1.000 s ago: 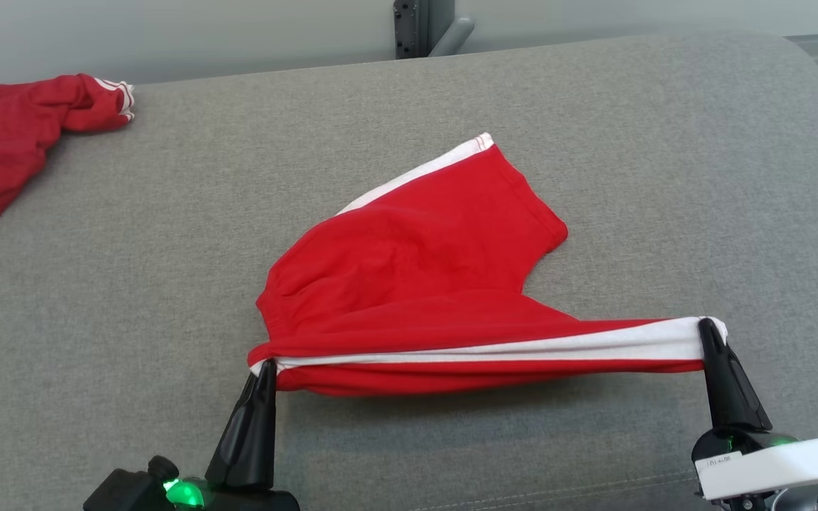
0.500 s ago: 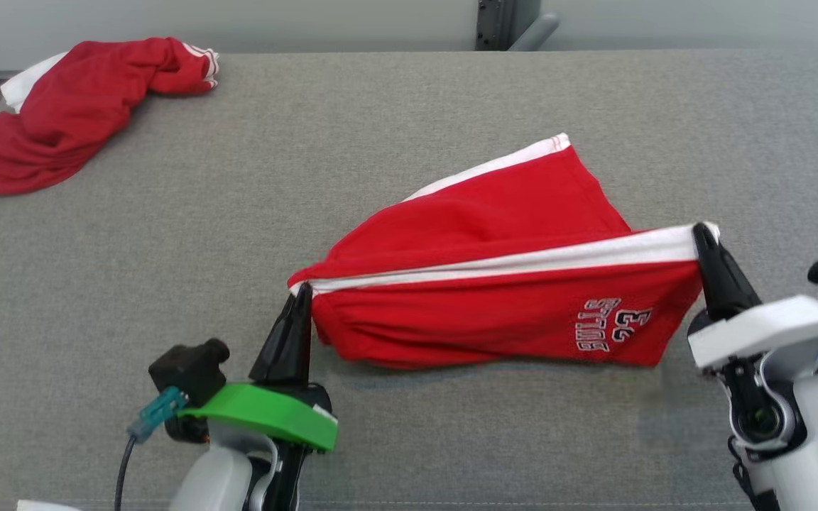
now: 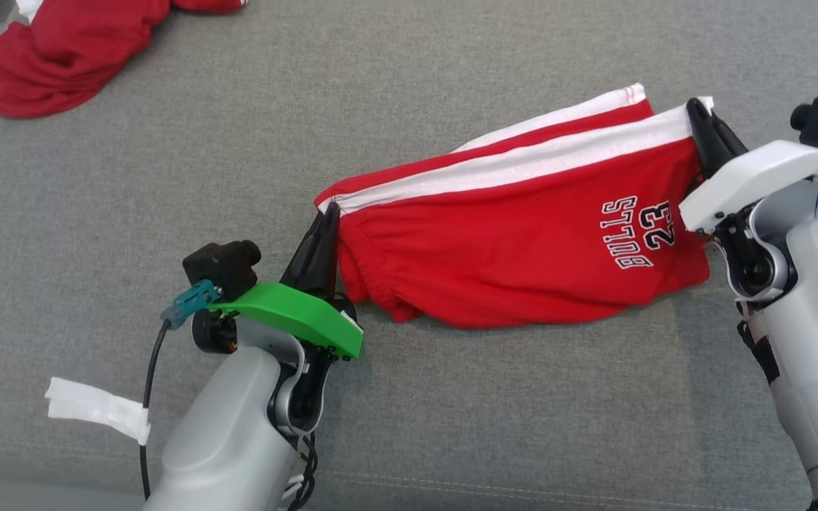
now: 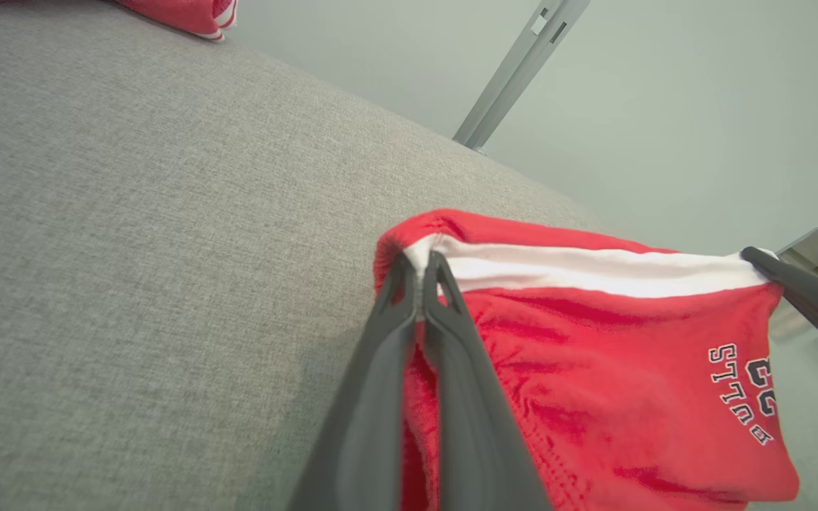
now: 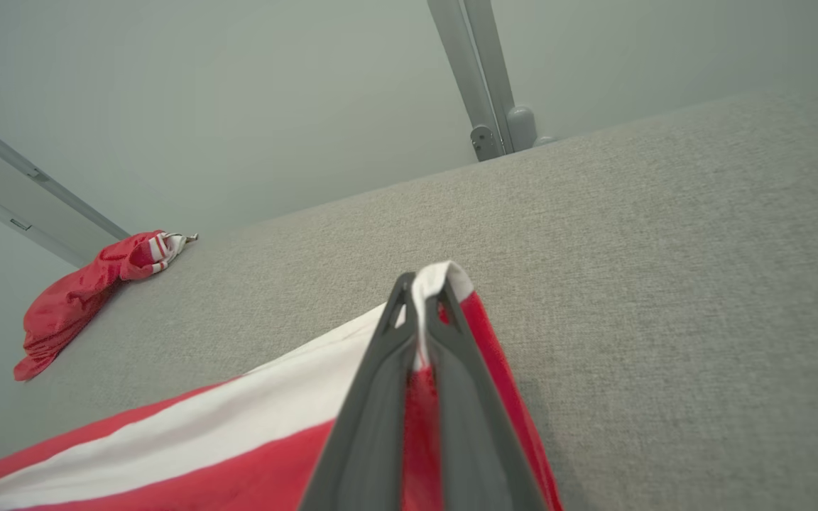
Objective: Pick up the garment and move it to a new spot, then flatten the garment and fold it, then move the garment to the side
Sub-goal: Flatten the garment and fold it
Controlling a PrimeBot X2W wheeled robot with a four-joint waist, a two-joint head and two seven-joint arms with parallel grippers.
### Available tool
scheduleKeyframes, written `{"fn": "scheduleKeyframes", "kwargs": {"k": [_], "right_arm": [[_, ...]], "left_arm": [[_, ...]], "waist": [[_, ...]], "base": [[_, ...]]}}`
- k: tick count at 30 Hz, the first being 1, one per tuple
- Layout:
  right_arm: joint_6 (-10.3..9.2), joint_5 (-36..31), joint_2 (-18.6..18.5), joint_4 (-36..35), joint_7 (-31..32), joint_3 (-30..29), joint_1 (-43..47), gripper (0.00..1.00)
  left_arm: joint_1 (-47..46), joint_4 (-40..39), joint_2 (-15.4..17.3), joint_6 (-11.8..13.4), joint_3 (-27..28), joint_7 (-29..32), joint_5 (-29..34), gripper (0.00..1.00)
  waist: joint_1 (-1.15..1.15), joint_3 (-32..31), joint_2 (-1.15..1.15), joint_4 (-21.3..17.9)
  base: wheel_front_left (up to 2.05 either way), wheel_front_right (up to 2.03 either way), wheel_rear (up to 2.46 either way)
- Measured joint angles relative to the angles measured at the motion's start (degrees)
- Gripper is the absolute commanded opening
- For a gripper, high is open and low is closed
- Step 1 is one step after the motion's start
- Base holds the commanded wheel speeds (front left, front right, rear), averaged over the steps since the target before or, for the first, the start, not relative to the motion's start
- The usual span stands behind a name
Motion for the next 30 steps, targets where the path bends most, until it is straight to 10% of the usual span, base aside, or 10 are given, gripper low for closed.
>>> {"fn": "scheduleKeyframes", "kwargs": {"k": [21,22,24,25,26,30], "right_arm": [[0.0,-1.5,-2.5,23.2,-8.0,11.8,-16.2,0.0],[0.0,-1.2,-2.5,24.1,-8.6,12.0,-16.6,0.2],[0.0,-1.0,-2.4,25.2,-9.6,12.9,-17.0,0.48],[0.0,-1.0,-2.3,25.6,-10.1,13.6,-17.1,1.0],[0.0,-0.9,-2.3,25.9,-10.6,14.2,-17.2,1.0],[0.0,0.1,-2.2,26.4,-12.4,16.3,-17.4,1.0]], "left_arm": [[-3.6,-2.1,0.0,3.2,-6.3,-0.3,-1.4,0.0],[-3.5,-2.4,0.0,3.2,-6.5,-0.3,-1.5,0.0],[-3.3,-3.4,0.0,3.5,-6.4,-0.3,-0.8,0.32],[-3.2,-4.1,0.0,3.6,-6.2,-0.3,-0.2,0.8],[-2.9,-4.7,0.0,3.7,-5.8,-0.3,0.4,1.0],[-0.4,-7.8,0.0,3.8,-4.2,-0.4,3.6,1.0]], "waist": [[0.0,4.3,0.0,4.8],[0.0,4.1,0.0,4.9],[0.0,3.9,0.0,4.9],[0.0,3.7,0.0,4.9],[0.0,3.5,0.0,4.9],[0.0,2.8,0.0,4.5]], "base": [[0.0,0.0,0.0],[0.0,0.0,0.0],[0.0,0.0,0.0],[0.0,0.0,0.0],[0.0,0.0,0.0],[0.0,0.0,0.0]]}}
